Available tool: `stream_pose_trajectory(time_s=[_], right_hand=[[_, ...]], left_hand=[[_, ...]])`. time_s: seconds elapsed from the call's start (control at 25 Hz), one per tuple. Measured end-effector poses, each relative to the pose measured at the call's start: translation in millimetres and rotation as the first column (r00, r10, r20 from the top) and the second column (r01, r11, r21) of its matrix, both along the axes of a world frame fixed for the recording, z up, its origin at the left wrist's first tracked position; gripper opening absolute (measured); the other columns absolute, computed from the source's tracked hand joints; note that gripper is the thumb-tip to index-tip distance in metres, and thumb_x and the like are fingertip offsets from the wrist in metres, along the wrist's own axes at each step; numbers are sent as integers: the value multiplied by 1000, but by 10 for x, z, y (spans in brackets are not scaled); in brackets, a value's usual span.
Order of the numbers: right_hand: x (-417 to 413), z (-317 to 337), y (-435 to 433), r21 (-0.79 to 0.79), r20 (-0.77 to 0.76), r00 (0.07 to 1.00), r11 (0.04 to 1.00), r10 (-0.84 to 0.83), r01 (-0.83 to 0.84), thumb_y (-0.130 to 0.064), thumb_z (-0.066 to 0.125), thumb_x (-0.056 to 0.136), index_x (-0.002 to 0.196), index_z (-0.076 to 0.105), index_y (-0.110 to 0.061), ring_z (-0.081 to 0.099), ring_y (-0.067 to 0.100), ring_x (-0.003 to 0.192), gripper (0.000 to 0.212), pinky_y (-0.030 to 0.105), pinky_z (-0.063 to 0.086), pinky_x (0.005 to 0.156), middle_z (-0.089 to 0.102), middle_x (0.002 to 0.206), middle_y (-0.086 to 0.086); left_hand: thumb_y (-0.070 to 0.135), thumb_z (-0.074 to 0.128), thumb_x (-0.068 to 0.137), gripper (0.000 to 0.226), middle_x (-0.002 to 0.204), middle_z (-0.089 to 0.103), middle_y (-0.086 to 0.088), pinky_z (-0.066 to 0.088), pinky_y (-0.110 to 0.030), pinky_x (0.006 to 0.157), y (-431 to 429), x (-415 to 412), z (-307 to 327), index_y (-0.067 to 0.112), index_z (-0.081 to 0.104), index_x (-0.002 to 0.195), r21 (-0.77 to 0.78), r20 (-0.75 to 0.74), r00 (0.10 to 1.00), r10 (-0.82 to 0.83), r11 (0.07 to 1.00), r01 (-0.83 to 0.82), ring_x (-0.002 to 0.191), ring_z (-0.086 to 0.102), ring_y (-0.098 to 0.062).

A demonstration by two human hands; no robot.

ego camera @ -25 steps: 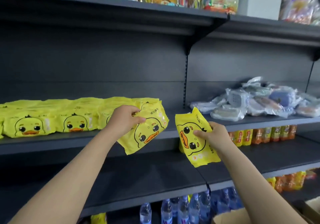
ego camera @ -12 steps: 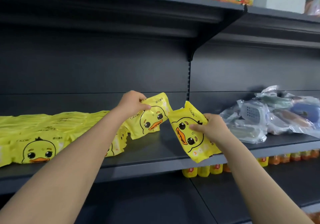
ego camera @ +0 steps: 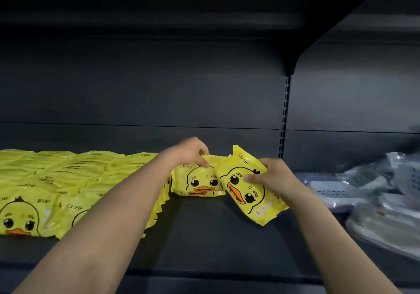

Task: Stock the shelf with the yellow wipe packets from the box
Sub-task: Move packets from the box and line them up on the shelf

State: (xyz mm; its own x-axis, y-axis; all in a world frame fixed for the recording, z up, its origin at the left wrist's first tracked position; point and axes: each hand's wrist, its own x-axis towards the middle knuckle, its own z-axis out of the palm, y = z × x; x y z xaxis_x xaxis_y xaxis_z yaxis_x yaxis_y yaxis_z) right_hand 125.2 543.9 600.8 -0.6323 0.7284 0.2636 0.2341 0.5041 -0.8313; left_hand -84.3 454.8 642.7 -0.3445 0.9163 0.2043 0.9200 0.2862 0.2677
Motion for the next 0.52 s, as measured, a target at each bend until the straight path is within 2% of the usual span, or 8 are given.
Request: stream_pose_trajectory(time_s=[0.16, 0.32, 0.52], right_hand=[[-235, -157, 151, -26, 6, 1000, 1000, -9, 9, -14, 78, 75, 87, 68, -13, 71, 20, 70, 16, 36, 59, 69, 73, 80, 4], [-367, -183, 230, -17, 2, 999, 999, -48, 48, -15, 78, 74, 87, 68, -14, 71, 20, 71, 16, 37, 58, 71, 73, 80, 3], [-394, -126, 174, -8, 48, 998, 1000, -28, 28, -13, 78, 74, 87, 68, -16, 71, 17, 64, 17, 29, 57, 59, 73, 76, 2]], left_hand=[[26, 71, 81, 45, 121, 60, -5, 41, -25, 79, 243, -275, -307, 12, 59, 122, -127, -103, 994, 24, 991, -37, 105, 55, -20], [24, 70, 82, 45, 121, 59, -4, 40, -27, 80, 306, -434, -411, 12, 58, 123, -91, -113, 994, 6, 996, -17, 110, 53, -22], [24, 67, 84, 48, 127, 54, -8, 42, -32, 85, 337, -425, -394, 11, 52, 128, -168, -240, 970, -44, 986, 3, 115, 51, -26]])
